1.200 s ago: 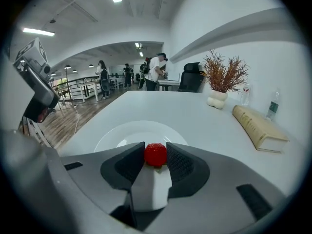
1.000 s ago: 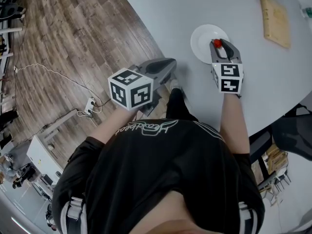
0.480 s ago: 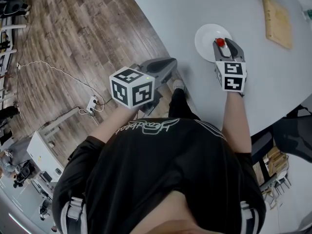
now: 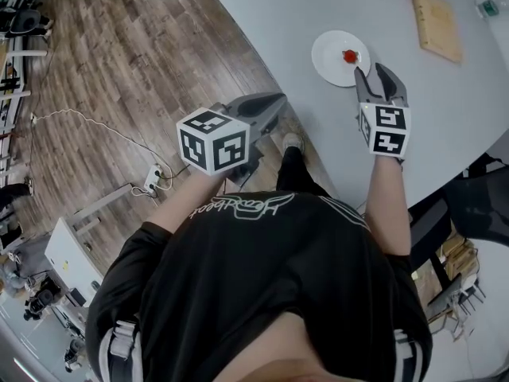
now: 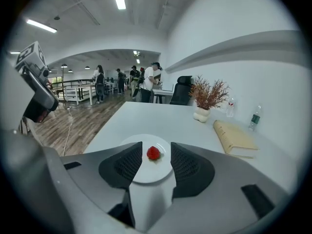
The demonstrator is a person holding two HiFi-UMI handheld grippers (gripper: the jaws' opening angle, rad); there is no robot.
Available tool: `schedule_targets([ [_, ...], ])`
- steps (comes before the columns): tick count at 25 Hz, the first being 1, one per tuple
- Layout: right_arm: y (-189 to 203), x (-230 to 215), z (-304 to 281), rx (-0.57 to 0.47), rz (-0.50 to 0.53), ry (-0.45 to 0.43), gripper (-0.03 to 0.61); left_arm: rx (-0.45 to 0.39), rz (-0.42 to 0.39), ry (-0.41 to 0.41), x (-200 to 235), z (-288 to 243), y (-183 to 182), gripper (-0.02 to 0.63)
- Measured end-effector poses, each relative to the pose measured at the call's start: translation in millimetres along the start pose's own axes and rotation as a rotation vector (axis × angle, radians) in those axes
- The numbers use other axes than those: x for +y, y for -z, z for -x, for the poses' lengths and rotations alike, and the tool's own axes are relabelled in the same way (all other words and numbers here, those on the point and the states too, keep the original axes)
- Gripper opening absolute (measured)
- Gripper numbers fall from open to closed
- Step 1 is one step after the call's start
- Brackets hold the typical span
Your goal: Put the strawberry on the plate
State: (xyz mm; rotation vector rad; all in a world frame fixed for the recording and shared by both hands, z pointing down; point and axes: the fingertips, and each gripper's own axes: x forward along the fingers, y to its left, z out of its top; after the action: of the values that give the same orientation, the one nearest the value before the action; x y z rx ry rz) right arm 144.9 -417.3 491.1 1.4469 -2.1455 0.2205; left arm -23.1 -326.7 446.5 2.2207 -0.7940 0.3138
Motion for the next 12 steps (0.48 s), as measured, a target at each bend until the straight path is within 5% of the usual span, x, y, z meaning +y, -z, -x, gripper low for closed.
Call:
schedule_targets([
  [12,-21,45,154,-0.150,-0.046,0.034,0.150,-0.084,-0.123,0.071,-89,73,14,0.007],
])
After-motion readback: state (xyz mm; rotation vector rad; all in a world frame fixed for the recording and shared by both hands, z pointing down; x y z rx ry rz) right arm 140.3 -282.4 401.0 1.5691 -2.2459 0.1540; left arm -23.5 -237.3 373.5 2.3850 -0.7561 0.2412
